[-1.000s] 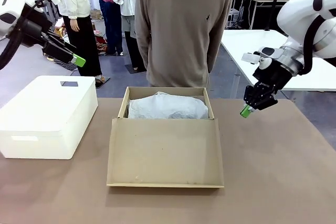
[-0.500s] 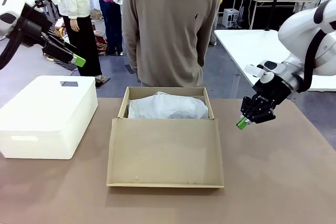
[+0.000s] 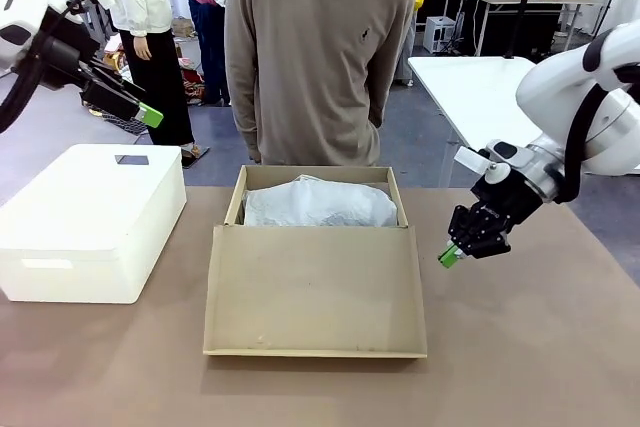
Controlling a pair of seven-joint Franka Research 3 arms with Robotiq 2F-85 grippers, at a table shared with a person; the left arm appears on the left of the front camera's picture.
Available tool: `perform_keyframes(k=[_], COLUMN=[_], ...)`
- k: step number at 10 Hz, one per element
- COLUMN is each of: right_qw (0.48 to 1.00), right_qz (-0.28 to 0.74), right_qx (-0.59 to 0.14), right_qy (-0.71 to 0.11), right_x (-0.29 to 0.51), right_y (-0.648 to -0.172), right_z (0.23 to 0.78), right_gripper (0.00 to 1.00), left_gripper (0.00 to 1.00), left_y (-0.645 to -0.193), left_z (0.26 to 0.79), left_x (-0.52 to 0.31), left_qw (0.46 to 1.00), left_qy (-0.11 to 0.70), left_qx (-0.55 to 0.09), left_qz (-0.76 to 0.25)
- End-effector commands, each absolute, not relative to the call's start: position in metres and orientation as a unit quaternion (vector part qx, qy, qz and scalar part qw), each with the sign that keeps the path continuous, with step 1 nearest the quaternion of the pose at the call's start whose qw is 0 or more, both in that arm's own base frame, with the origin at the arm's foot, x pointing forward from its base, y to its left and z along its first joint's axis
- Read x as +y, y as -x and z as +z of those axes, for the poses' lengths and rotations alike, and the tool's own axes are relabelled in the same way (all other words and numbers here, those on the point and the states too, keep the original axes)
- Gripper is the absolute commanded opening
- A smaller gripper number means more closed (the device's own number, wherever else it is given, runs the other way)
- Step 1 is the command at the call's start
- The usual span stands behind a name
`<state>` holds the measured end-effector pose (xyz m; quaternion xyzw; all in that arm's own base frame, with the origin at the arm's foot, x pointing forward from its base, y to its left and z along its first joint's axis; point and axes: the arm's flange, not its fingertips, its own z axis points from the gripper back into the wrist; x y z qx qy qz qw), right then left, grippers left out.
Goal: Pack the shoes into the box.
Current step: Close the Shoes Box.
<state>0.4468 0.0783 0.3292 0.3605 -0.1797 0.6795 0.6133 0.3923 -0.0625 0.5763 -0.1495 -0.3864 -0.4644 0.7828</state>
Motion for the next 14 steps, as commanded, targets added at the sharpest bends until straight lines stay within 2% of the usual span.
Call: perform_keyframes(k=[1,9,14], right_qw=[0.616,0.635,0.624], right_qz=[0.671,0.651,0.657], right_qx=[-0.218,-0.212,-0.201], right_qy=[-0.351,-0.357,-0.372], right_x=[0.086,0.109,0.129], right_y=[-0.442,-0.444,-0.441], right_z=[0.312,0.271,0.263], right_gripper=[0.00,0.00,0.00], left_gripper=[1.00,1.00,1.00], left_y=[-0.394,-0.394,-0.394], left_z=[0.576,0.576,0.576], left_x=[-0.060,-0.060,-0.060], left_qw=[0.774,0.774,0.774], left_qy=[0.158,0.158,0.158], left_qx=[-0.392,-0.392,-0.392], left_qz=[-0.472,-0.472,-0.472])
